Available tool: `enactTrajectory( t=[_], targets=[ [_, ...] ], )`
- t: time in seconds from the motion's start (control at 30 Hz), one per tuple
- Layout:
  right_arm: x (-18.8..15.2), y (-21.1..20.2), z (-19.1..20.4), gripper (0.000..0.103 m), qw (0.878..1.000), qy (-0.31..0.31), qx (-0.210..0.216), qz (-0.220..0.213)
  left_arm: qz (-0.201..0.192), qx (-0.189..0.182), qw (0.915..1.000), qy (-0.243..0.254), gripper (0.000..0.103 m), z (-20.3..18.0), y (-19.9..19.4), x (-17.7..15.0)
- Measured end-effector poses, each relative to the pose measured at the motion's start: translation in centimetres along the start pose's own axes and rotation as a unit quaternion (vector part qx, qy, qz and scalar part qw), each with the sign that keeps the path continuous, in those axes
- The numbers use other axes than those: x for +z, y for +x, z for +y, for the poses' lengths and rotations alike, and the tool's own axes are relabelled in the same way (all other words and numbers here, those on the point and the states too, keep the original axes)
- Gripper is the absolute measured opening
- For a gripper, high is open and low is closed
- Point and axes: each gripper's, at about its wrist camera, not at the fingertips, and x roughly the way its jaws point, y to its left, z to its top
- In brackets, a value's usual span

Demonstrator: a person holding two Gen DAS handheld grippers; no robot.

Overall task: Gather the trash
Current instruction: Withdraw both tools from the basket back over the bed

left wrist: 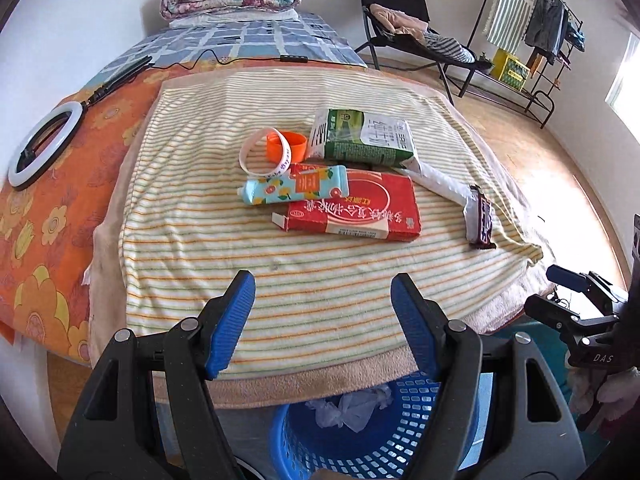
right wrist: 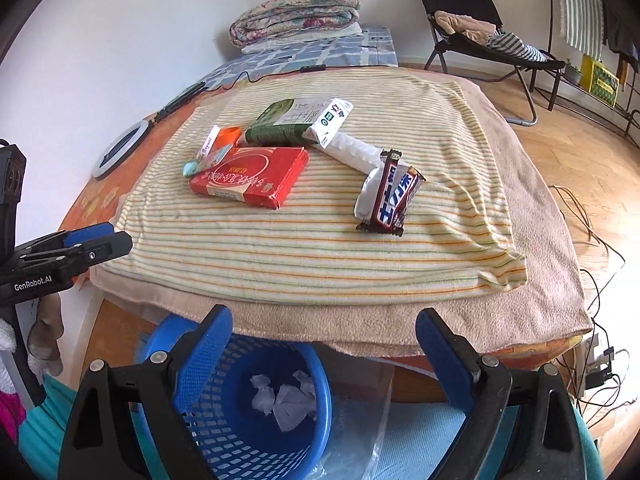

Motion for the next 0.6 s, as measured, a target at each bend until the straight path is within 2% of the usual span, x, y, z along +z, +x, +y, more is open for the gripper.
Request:
enactTrajectory(
  t=[0.1,0.23,0.6],
  targets=[
    [1.4,0.2,-0.6,0.093,1.0,0.006,0.004,-0.015,-0.01,0.007,0.9999,-0.012,0.073,0.9,0.9,2.0],
    [3.4,1.2,-1.2,0.093,1.0,-0.001,-0.011,-0.021,-0.008,0.01,0.9995,-0.03,0.073,1.9,2.7,4.2],
    [6.4,6.0,-4.7,0.087,0.998,0.059,-0.007,0.016,0.022,0.016,0.9984,-0.049,0.059,3.2,8.2,7.5]
  ],
)
